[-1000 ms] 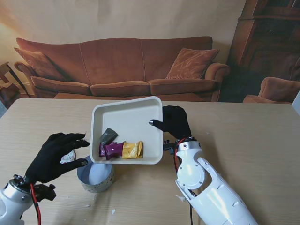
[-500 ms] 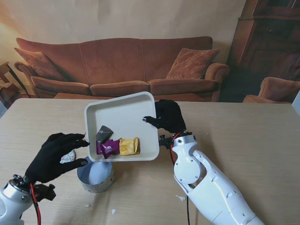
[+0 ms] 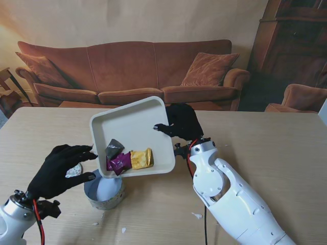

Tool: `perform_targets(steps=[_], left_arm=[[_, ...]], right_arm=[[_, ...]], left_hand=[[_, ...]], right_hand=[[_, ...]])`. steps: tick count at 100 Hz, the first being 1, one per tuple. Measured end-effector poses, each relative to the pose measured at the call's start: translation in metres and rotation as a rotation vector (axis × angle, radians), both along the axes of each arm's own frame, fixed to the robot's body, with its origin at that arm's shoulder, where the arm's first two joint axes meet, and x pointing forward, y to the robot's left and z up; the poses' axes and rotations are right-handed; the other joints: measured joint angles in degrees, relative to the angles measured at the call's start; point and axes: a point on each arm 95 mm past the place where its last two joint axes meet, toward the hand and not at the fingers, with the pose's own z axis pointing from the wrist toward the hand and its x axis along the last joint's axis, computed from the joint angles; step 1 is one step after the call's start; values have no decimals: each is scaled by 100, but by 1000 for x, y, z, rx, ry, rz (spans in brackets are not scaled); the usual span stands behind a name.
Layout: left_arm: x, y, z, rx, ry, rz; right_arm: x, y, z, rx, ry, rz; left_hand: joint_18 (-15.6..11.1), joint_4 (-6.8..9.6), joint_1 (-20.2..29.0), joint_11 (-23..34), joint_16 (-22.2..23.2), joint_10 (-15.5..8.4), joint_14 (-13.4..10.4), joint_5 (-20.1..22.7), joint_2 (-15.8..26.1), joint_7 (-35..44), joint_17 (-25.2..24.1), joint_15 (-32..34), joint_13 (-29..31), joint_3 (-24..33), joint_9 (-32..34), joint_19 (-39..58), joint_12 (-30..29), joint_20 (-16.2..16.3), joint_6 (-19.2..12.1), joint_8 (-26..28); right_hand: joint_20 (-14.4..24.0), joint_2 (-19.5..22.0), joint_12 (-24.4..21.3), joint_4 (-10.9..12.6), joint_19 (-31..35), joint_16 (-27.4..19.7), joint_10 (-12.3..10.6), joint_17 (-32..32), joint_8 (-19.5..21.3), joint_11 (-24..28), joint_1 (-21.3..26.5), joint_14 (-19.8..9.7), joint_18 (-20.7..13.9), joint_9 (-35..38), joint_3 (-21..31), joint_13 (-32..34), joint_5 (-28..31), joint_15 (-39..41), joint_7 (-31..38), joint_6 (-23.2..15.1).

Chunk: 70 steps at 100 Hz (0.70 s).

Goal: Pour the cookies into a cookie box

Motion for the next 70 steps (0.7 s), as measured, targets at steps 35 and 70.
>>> perform_targets(steps=[35,70], left_arm=[[0,0,0,9,-5,2],[0,1,0,6,-8,5]], right_arm=[[8,7,4,-37,-49,21],[11,12,10,-59,-77,29]], left_hand=[[0,0,0,0,0,0,5,0,0,0,0,0,0,0,0,1,0,-2,0,0],[1,0,0,0,0,0,8,0,0,0,1,0,1,0,0,5,0,-3,0,0]], right_hand=[[0,0,0,0,6,0,-7,7,0,1,0,-10,-41,2,0,5,0,0,0,-7],[0,0,0,-1,15,0,-7,21,0,1,0,-26,-49,3,0,66,0,3,0,-9]])
